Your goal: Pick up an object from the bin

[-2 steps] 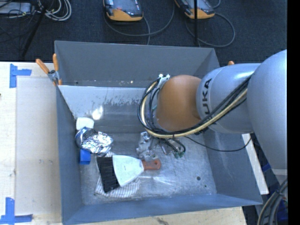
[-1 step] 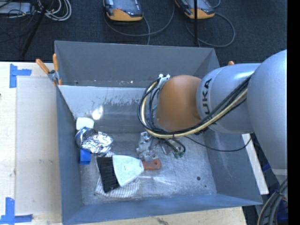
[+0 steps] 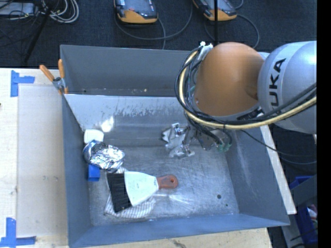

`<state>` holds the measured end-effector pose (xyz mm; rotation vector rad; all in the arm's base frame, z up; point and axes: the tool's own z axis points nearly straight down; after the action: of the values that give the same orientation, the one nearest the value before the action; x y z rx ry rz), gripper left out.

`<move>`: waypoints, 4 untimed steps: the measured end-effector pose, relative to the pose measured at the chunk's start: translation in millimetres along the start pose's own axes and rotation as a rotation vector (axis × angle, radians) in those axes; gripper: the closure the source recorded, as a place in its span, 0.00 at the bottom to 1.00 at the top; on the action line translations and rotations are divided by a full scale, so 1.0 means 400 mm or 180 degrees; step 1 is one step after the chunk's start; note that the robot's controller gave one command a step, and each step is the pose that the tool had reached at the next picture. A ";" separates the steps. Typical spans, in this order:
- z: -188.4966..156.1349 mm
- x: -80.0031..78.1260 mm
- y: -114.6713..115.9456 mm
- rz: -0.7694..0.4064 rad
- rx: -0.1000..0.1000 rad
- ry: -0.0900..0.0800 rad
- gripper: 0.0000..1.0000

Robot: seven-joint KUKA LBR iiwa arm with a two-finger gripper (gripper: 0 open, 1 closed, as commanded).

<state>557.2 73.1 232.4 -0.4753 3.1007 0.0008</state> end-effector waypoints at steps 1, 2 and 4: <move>0.004 0.002 0.000 0.0003 -0.0002 0.0012 1.00; 0.193 0.078 -0.023 -0.0791 -0.0009 0.0035 0.00; 0.388 0.039 -0.024 -0.0977 -0.0002 0.0058 1.00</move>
Offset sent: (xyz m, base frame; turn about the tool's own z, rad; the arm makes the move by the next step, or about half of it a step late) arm -0.0250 -0.0180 -0.0742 -0.2506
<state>545.7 59.6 77.3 -0.9491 3.0088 -0.0038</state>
